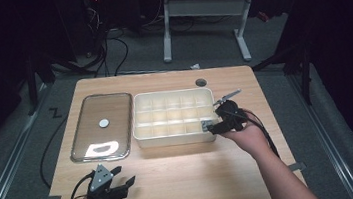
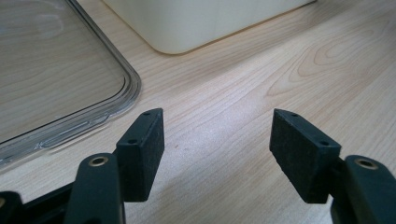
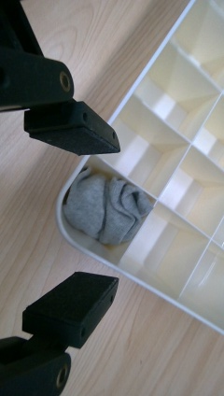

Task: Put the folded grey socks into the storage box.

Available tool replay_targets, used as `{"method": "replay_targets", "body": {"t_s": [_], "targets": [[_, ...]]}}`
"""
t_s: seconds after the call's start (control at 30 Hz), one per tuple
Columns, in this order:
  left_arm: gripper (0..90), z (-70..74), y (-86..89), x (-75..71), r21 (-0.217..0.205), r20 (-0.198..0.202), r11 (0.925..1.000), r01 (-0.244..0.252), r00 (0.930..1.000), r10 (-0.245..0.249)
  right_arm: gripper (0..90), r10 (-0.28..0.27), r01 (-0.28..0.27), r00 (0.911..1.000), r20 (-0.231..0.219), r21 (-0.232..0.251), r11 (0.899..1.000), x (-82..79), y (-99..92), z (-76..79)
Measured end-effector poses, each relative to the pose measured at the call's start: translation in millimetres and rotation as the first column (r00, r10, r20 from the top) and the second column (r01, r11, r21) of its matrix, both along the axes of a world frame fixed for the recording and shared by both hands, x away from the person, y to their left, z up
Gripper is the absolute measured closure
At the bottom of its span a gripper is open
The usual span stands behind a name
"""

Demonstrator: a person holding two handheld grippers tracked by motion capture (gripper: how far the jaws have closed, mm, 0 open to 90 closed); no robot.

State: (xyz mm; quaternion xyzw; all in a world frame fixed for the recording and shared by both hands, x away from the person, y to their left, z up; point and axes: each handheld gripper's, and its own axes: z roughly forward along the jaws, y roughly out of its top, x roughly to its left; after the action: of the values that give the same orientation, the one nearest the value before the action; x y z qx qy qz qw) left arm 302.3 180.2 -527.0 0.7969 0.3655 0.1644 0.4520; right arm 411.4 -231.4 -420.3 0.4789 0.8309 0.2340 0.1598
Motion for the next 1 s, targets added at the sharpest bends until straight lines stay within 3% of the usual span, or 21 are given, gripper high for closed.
{"method": "replay_targets", "body": {"t_s": [0.03, 0.1, 0.13, 0.2, 0.23, 0.4, 0.5, 0.7, 0.93, 1.0], "targets": [[35.8, 0.2, -1.1, -0.1, 0.006, 0.000, 1.0000, 0.006, 1.0000, -0.006, 32.4, -0.011, 0.011, 0.9999, -0.013, 0.023, 1.000, -5.6, -1.0, -2.3], [35.7, 0.1, -2.0, -0.3, 0.007, 0.003, 0.9999, 0.008, 1.0000, -0.008, 32.0, -0.007, 0.007, 0.9999, -0.012, 0.024, 1.000, -7.7, -1.0, -3.0], [35.5, 0.1, -2.8, -0.5, 0.007, 0.004, 0.9999, 0.012, 0.9999, -0.012, 31.1, -0.005, 0.004, 0.9998, 0.021, 0.064, 0.998, -16.2, -2.6, -5.1], [35.5, 0.2, -3.4, -0.8, 0.007, 0.003, 0.9999, 0.014, 0.9999, -0.014, 30.0, -0.013, 0.012, 0.9998, 0.016, 0.069, 0.998, -18.6, -2.6, -5.8], [35.4, 0.1, -3.9, -1.0, 0.007, 0.004, 0.9998, 0.016, 0.9999, -0.016, 29.7, -0.001, -0.003, 0.9990, 0.044, 0.084, 0.996, -26.9, -3.2, -9.1], [35.4, 0.4, -4.7, -2.2, 0.012, 0.005, 0.9997, 0.023, 0.9997, -0.023, 28.7, -0.006, -0.002, 0.9986, 0.053, 0.147, 0.989, -43.6, -5.4, -21.8], [35.2, 0.7, -5.7, -3.0, 0.015, 0.009, 0.9996, 0.024, 0.9997, -0.025, 29.0, -0.002, -0.008, 0.9982, 0.060, 0.161, 0.987, -49.0, -5.8, -27.8], [35.2, 0.8, -9.8, -5.4, 0.033, 0.017, 0.9988, 0.035, 0.9992, -0.035, 30.5, 0.002, -0.017, 0.9973, 0.073, 0.211, 0.977, -70.3, 0.4, -58.1], [35.2, 0.2, -18.1, -11.4, 0.059, 0.031, 0.9968, 0.054, 0.9980, -0.056, 29.9, -0.006, -0.017, 0.9951, 0.098, 0.228, 0.974, -86.3, 11.3, -86.4], [35.2, 0.3, -19.7, -12.3, 0.061, 0.032, 0.9964, 0.059, 0.9976, -0.061, 28.2, -0.018, -0.016, 0.9902, 0.139, 0.237, 0.971, -100.1, 17.8, -98.5]]}}
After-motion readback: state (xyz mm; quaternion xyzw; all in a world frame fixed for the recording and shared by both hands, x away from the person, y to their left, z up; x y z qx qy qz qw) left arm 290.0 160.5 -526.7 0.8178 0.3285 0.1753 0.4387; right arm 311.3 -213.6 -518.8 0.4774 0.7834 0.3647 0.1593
